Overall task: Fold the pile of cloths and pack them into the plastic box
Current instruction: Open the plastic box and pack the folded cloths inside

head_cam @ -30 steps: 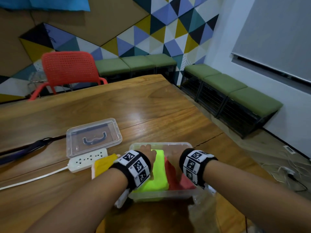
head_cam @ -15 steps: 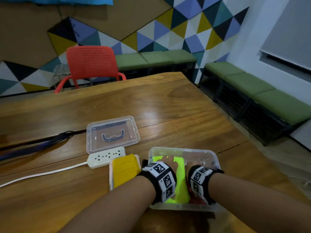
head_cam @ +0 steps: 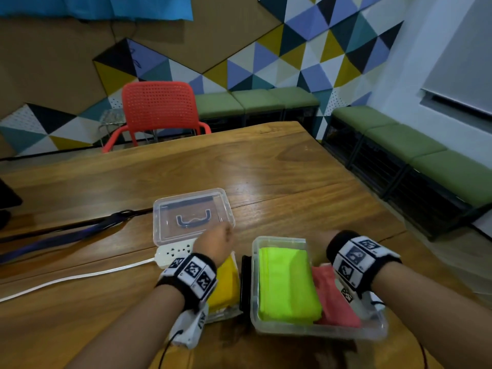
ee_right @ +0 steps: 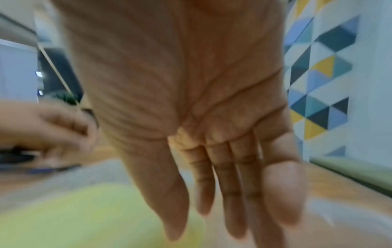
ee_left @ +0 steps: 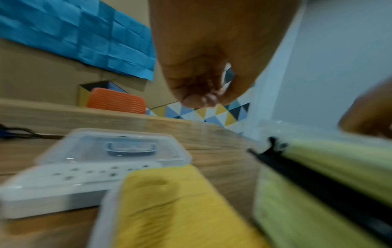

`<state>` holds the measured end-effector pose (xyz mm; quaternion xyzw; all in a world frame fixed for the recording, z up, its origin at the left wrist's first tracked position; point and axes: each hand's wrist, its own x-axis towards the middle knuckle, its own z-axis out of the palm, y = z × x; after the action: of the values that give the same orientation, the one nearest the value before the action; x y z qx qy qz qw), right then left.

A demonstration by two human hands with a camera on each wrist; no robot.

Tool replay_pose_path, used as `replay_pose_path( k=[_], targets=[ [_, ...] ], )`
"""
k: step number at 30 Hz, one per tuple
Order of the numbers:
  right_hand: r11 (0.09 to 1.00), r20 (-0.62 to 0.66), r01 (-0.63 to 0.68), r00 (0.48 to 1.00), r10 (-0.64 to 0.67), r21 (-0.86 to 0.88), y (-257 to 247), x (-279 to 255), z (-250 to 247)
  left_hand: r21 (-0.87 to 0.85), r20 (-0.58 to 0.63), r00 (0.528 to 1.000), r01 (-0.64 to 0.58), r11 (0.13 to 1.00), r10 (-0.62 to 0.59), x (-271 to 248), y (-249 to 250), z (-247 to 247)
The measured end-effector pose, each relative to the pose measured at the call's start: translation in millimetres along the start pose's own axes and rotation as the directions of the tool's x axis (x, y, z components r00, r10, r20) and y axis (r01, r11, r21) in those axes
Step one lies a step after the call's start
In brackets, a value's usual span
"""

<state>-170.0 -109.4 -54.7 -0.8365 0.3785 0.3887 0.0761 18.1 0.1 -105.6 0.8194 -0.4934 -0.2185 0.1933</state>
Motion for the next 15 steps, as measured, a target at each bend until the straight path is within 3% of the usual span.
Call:
replay_pose_path(
  k=[1, 3, 6, 8, 11, 15],
  targets=[
    [0.999, -0.022, 0.033, 0.999, -0.033, 0.002, -1.2, -2.6, -5.6, 0.025, 0.018, 0.991, 0.129, 0.991, -0.130, 1.7, -16.5, 0.4],
    [0.979, -0.060, 0.137, 0.990, -0.129, 0.151, -9.6, -6.7, -8.5, 0.035, 0.123, 0.927, 0.352, 0.935, -0.353, 5.4, -47.5, 8.8],
    [0.968, 0.074, 0.168, 0.980, -0.185, 0.188, -33.3, -8.7, 2.3, -0.100, 0.222, 0.824, 0.550, 0.829, -0.521, 3.9, -74.2, 29.2],
    [0.978, 0.128, 0.164, 0.975, -0.180, 0.127, -46.4, 1.7, 15.0, -0.245, 0.238, 0.806, 0.589, 0.770, -0.541, 0.5, -78.8, 41.9],
    [0.984, 0.057, 0.156, 0.985, -0.161, 0.084, -55.2, 19.1, 31.0, -0.355, 0.208, 0.828, 0.560, 0.749, -0.521, -2.3, -81.5, 51.5],
    [0.984, 0.025, 0.155, 0.987, -0.157, 0.089, -52.4, 31.0, 39.0, -0.444, 0.255, 0.813, 0.580, 0.683, -0.524, -4.6, -81.3, 57.5]
  ],
)
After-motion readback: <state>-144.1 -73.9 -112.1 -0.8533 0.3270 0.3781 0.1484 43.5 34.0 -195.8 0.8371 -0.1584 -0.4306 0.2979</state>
